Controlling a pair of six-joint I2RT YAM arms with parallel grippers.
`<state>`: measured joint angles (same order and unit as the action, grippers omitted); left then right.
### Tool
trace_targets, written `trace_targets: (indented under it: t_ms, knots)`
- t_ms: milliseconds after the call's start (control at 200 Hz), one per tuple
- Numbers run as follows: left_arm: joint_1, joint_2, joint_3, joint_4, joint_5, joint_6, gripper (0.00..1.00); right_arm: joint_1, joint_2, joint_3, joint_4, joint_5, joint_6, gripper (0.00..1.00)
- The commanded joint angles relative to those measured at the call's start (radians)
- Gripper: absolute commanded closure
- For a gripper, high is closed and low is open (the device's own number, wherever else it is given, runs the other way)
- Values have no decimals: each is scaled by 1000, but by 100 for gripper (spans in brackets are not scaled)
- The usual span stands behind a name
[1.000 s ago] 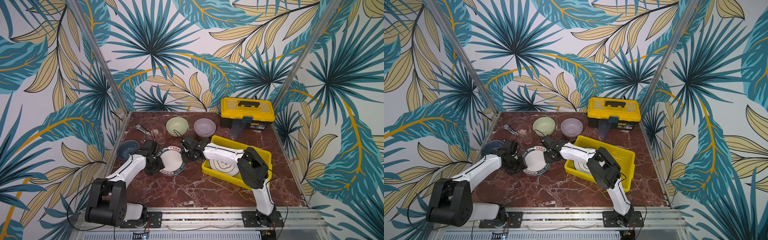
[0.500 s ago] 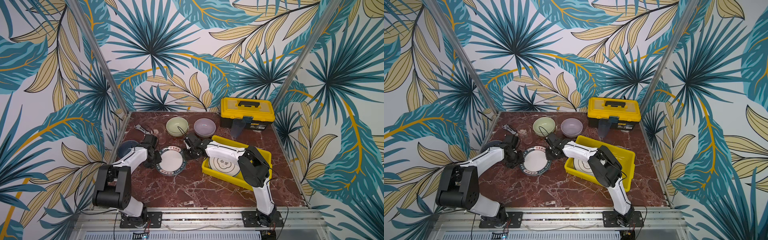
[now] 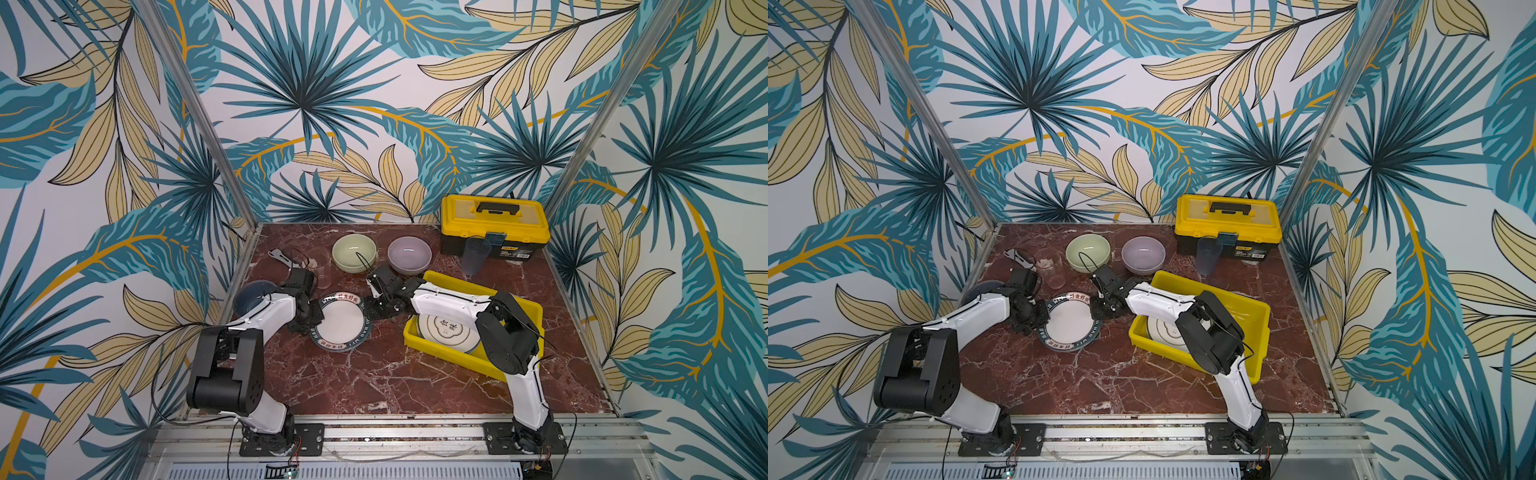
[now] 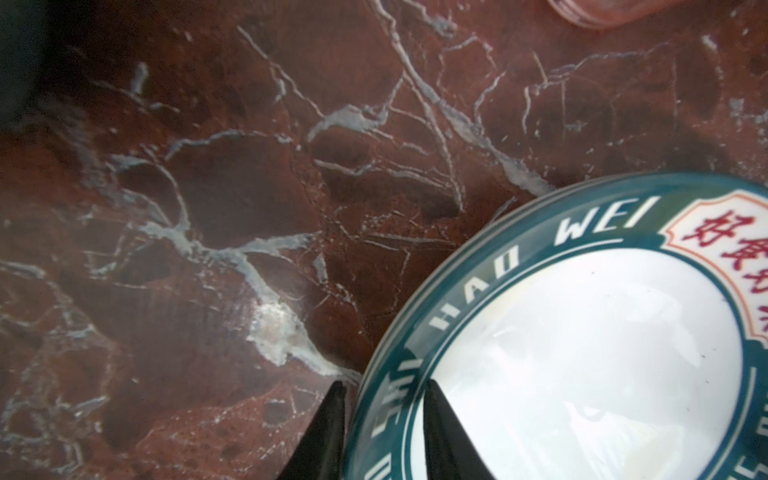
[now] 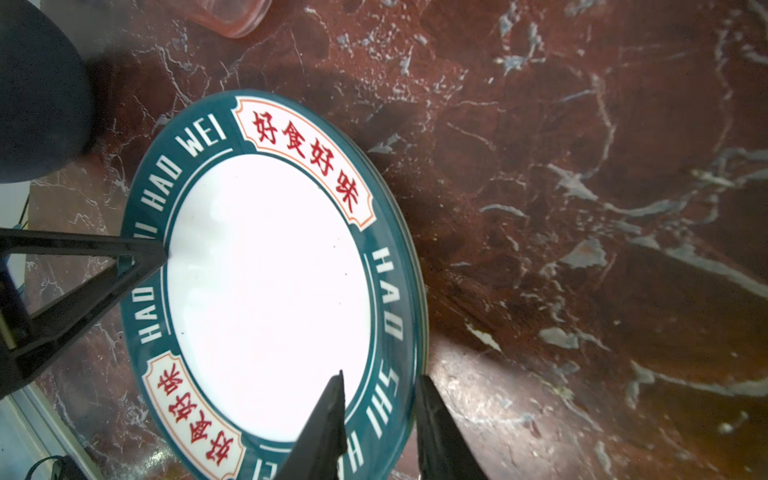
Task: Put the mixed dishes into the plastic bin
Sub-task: 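Close both grippers on the green-rimmed plate's rim nearest the robot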
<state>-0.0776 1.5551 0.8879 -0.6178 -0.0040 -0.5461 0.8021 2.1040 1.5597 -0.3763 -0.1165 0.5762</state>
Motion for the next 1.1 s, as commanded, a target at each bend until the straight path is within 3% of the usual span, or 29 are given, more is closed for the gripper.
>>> trace_targets:
  t_ms: [0, 200, 651, 1092]
  knots:
    - [4, 14, -19, 22, 2, 14, 69, -27, -10, -27, 7, 1, 25, 68]
    - [4, 27, -21, 28, 7, 17, 75, -30, -11, -31, 4, 8, 15, 68]
    - [4, 51, -14, 33, 12, 28, 75, -30, 5, -26, 50, -67, 32, 69]
    - [4, 59, -15, 39, 16, 35, 75, -32, 24, -4, 22, -52, 29, 69]
